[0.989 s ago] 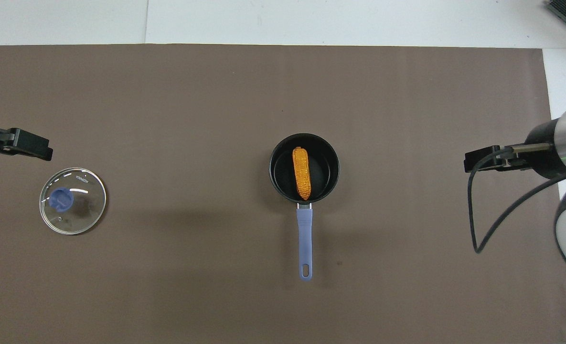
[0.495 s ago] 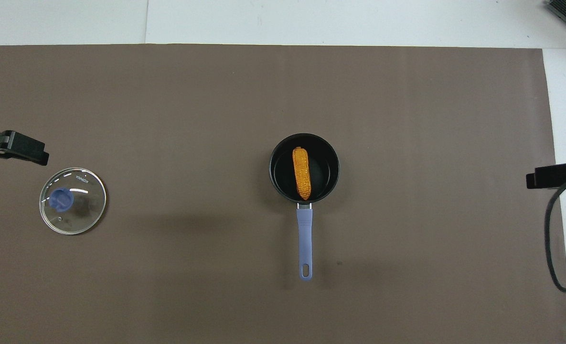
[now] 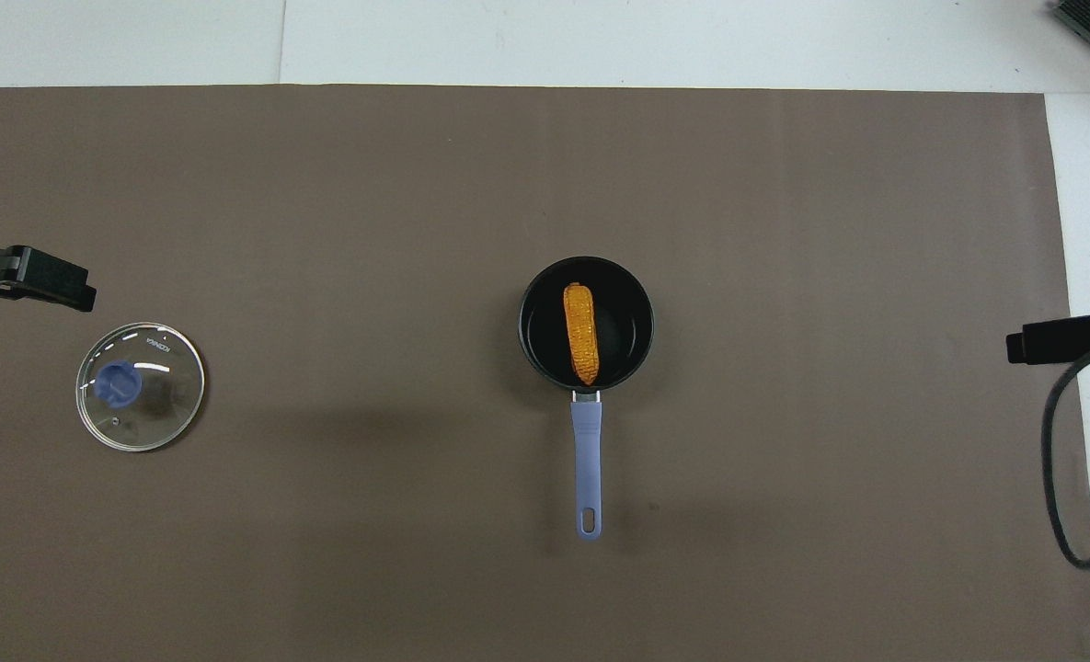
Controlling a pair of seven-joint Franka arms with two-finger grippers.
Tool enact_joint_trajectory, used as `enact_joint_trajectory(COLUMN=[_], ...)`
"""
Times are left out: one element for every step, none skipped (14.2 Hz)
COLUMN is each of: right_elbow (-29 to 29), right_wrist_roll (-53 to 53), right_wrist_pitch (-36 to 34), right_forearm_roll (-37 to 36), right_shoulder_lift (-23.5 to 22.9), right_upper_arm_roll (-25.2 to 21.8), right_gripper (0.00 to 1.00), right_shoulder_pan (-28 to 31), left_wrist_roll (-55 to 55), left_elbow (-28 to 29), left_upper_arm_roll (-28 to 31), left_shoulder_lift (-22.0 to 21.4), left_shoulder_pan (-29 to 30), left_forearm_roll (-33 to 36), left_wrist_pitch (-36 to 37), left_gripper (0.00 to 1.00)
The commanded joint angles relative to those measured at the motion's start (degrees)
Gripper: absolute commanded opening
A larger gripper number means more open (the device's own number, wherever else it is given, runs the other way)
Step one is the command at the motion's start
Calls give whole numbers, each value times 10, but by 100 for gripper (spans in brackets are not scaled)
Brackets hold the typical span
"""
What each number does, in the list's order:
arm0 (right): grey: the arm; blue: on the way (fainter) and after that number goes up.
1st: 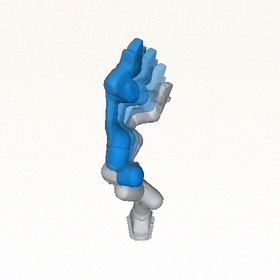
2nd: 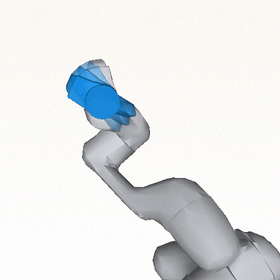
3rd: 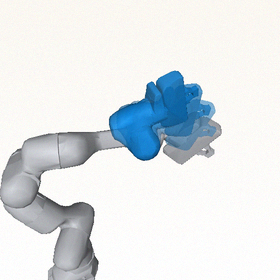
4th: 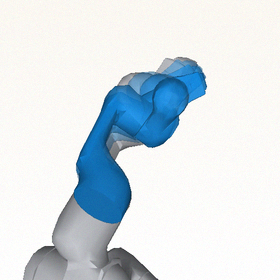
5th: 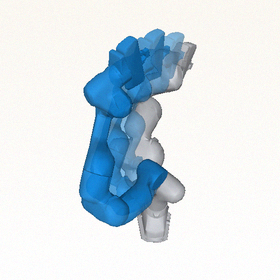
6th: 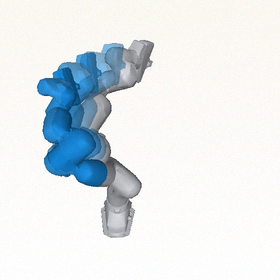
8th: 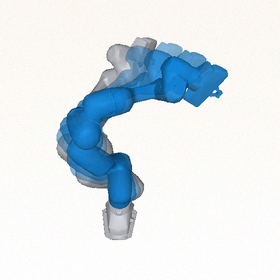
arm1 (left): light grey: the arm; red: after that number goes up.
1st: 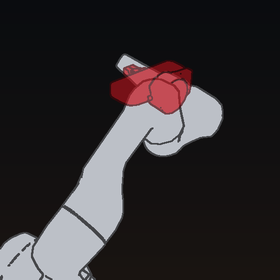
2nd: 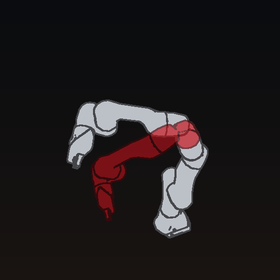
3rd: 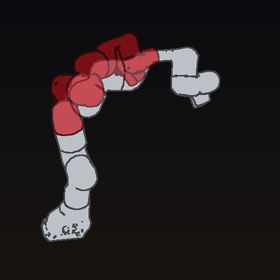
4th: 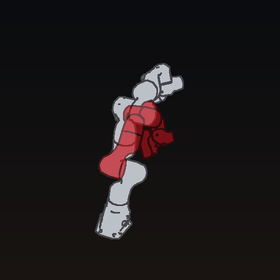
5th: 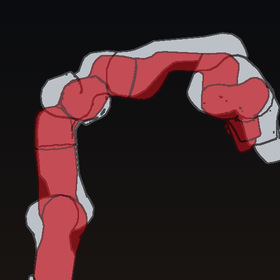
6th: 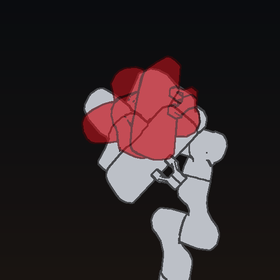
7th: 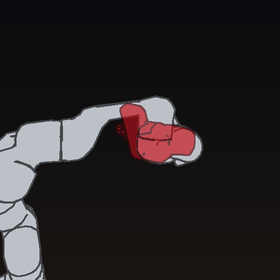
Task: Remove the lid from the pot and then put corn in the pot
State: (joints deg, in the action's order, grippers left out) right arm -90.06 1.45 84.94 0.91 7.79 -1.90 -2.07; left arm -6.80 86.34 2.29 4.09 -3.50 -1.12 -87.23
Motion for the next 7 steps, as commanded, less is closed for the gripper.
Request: enact_joint_trajectory(right_elbow=[-2,-5,-7,-7,-7,-8,-11], right_wrist_roll=[57,59,58,58,58,57,56], right_wrist_pitch=[18,21,21,21,19,17,17], right_forearm_roll=[-6,-6,-6,-6,-6,-6,-6], right_shoulder_lift=[-1,-1,0,0,0,1,2], right_upper_arm_roll=[-2,-3,-3,-3,-3,-3,-3], right_gripper=[100,100,100,100,100,100,100], right_shoulder_pan=[8,11,11,11,11,11,11], left_wrist_roll=[-4,-4,-4,-5,-5,-5,-5], left_elbow=[6,3,1,-3,-6,-8,-9], left_upper_arm_roll=[4,4,4,4,4,4,4], left_shoulder_lift=[-2,0,0,2,3,4,4], left_shoulder_pan=[-6,-6,-6,-6,-5,-5,-5], left_forearm_roll=[1,1,2,2,2,2,2], left_wrist_pitch=[-13,-11,-8,-3,0,4,13], left_gripper=[100,100,100,100,100,100,100])
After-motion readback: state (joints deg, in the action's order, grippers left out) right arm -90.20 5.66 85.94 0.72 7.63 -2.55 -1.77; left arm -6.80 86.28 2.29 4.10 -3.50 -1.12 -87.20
